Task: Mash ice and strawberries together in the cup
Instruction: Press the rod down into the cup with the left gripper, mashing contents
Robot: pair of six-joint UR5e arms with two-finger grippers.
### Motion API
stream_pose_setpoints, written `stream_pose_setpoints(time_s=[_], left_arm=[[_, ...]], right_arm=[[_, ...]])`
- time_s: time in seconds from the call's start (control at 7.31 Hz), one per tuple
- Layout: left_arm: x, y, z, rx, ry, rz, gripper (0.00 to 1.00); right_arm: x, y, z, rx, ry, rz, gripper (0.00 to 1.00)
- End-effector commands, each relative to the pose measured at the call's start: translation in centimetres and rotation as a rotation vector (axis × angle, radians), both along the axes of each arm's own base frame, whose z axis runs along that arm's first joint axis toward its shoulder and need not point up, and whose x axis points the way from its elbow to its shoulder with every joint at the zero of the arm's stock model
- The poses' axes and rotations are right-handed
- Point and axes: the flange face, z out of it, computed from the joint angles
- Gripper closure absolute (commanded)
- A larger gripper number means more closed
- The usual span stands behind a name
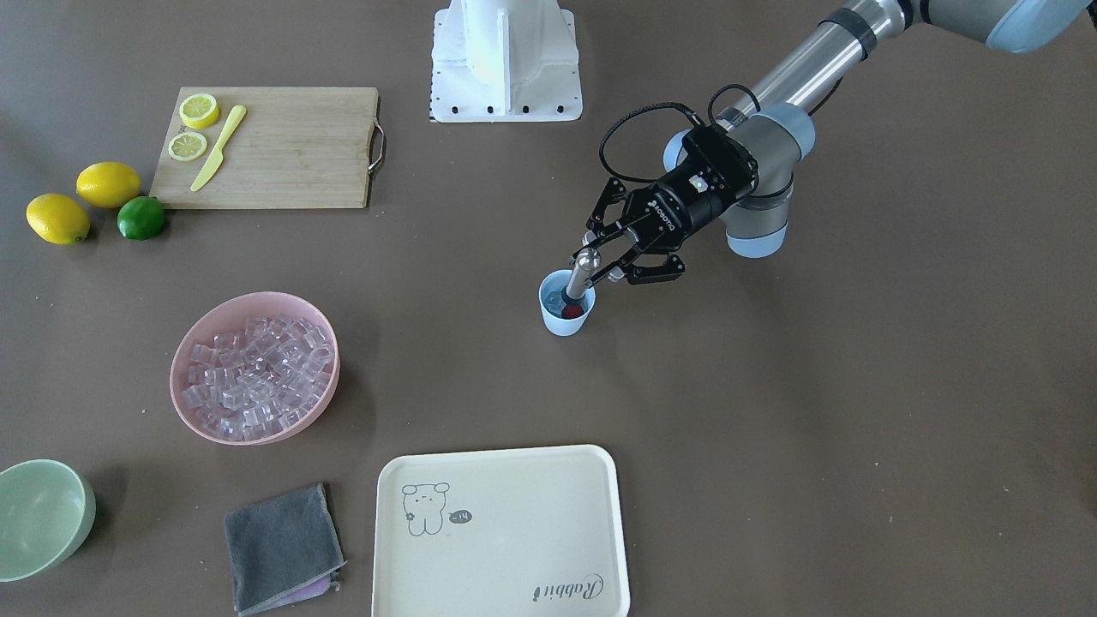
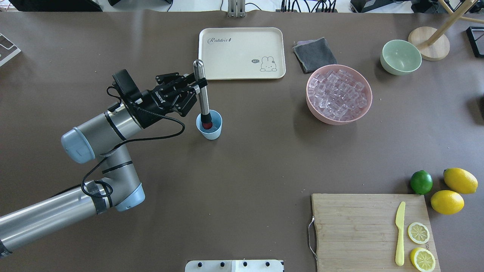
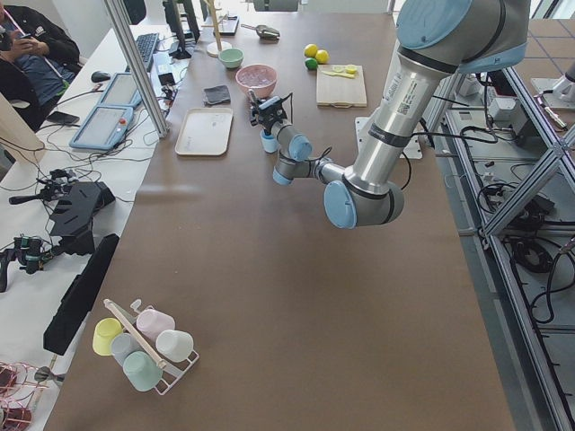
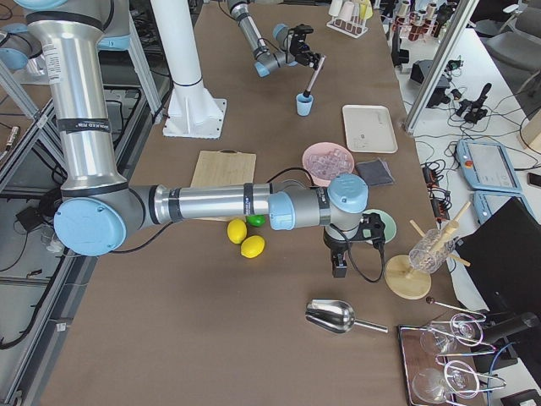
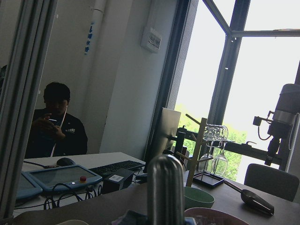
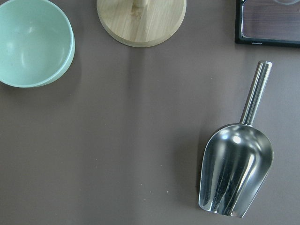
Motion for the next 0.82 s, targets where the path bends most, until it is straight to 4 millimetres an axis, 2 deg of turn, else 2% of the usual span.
stream_pose_setpoints(time_s=[0.0, 0.14, 0.41, 0.55, 0.68], left_arm=[[1.4, 1.1, 0.9, -0.006, -0.018, -0.01, 1.0], [0.5, 1.4, -0.3, 0.011, 0.013, -0.01, 1.0], [-2.7, 0.0, -2.9, 0.034, 0.069, -0.042, 1.0], [-3.1, -0.3, -2.7, 0.034, 0.066, -0.05, 1.0], [-2.0, -0.2, -1.7, 0.02, 0.039, -0.043, 1.0]], right_arm=[[0.1, 0.1, 0.4, -0.006, 0.005, 0.0, 0.0], [0.1, 0.4, 0.8, -0.012, 0.003, 0.0, 0.0], [0.1, 0.6, 1.0, -0.016, 0.008, 0.0, 0.0], [0.6, 0.5, 0.9, -0.014, 0.008, 0.009, 0.0], [0.5, 0.5, 1.0, -0.015, 0.008, 0.008, 0.0]])
